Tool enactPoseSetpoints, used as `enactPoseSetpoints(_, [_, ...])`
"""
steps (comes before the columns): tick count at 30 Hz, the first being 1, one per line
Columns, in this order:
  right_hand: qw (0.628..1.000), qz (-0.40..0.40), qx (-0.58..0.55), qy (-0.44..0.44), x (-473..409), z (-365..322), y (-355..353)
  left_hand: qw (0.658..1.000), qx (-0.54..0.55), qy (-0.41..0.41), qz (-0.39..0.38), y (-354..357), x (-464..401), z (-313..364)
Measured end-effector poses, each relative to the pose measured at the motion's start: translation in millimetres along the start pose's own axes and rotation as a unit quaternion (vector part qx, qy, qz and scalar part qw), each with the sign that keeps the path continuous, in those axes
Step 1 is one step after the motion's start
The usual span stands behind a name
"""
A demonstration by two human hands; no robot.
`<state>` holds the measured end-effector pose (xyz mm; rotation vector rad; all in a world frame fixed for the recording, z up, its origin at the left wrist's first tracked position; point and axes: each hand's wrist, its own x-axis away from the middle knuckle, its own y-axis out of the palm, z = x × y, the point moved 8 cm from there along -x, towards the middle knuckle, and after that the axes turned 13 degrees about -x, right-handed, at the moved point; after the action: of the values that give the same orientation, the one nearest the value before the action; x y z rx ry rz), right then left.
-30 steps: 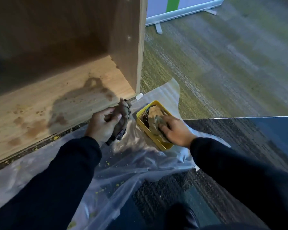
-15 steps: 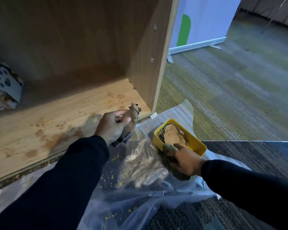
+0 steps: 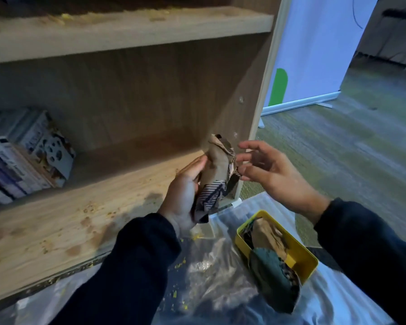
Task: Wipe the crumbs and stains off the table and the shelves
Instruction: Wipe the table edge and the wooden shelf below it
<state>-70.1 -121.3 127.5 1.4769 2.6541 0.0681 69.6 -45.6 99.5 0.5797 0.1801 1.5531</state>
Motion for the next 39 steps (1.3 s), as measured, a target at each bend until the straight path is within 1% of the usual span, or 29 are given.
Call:
enactPoseSetpoints(2, [0.995,-0.024,-0.082,0.044,-3,-8,13,0.999,0.026,-0.024,-0.009,9,10,11])
enactPoseSetpoints(4, [0.984,-0.038,-0.157,0.079,-2,-20,28,0.999,0.04,0.006,0.006,13,18,32])
enactPoseSetpoints(5, [0.981,-0.037,-0.172,0.085,-1,-30,35,0.998,0.047,0.025,0.014,16,23,44])
enactPoseSetpoints(7, [0.981,-0.032,-0.172,0.082,-2,-55,47,0.998,0.032,0.037,0.039,17,35,67])
enactPoseSetpoints(9, [0.983,-0.044,-0.166,0.072,-2,-81,55,0.999,0.005,0.024,0.048,19,51,84])
enactPoseSetpoints(12, [0.989,-0.061,-0.122,0.059,-2,-117,72,1.0,0.028,-0.003,-0.009,35,80,106])
enactPoseSetpoints(15, [0.988,-0.067,-0.123,0.061,-1,-145,88,0.998,0.05,-0.015,-0.03,46,103,126])
enactPoseSetpoints(18, [0.99,-0.058,-0.092,0.093,2,-163,97,1.0,0.005,-0.009,-0.017,46,116,141])
enactPoseSetpoints(19, [0.988,-0.068,-0.081,0.112,4,-168,102,1.0,-0.009,-0.005,-0.023,48,122,147])
enactPoseSetpoints(21, [0.982,-0.097,-0.072,0.147,9,-177,111,0.998,-0.02,0.007,-0.066,57,132,159])
enactPoseSetpoints(23, [0.972,-0.095,-0.102,0.189,12,-187,113,0.993,-0.002,0.006,-0.116,65,142,172])
enactPoseSetpoints(25, [0.958,-0.08,-0.165,0.22,14,-200,112,0.991,0.056,-0.004,-0.123,62,147,183])
enactPoseSetpoints(27, [0.944,-0.075,-0.241,0.213,12,-221,114,0.991,0.104,0.003,-0.081,53,145,198])
enactPoseSetpoints(28, [0.935,-0.069,-0.28,0.206,9,-231,115,0.993,0.108,0.005,-0.052,48,143,205])
enactPoseSetpoints(30, [0.901,-0.063,-0.373,0.215,5,-240,119,0.996,0.083,0.004,0.014,42,137,220])
enactPoseSetpoints(32, [0.854,-0.086,-0.455,0.238,5,-242,131,0.997,0.036,0.009,0.071,39,131,234])
enactPoseSetpoints(34, [0.828,-0.102,-0.493,0.247,5,-242,138,0.993,-0.004,0.023,0.113,40,126,249])
enactPoseSetpoints(36, [0.813,-0.114,-0.523,0.231,-2,-248,141,0.979,-0.056,0.039,0.19,30,124,263])
enactPoseSetpoints(37, [0.813,-0.11,-0.531,0.214,-7,-256,139,0.967,-0.095,0.049,0.229,23,124,270])
enactPoseSetpoints(38, [0.822,-0.102,-0.529,0.185,-16,-266,136,0.954,-0.132,0.061,0.262,17,126,278])
enactPoseSetpoints(39, [0.844,-0.097,-0.507,0.145,-27,-277,132,0.94,-0.159,0.074,0.292,12,129,285])
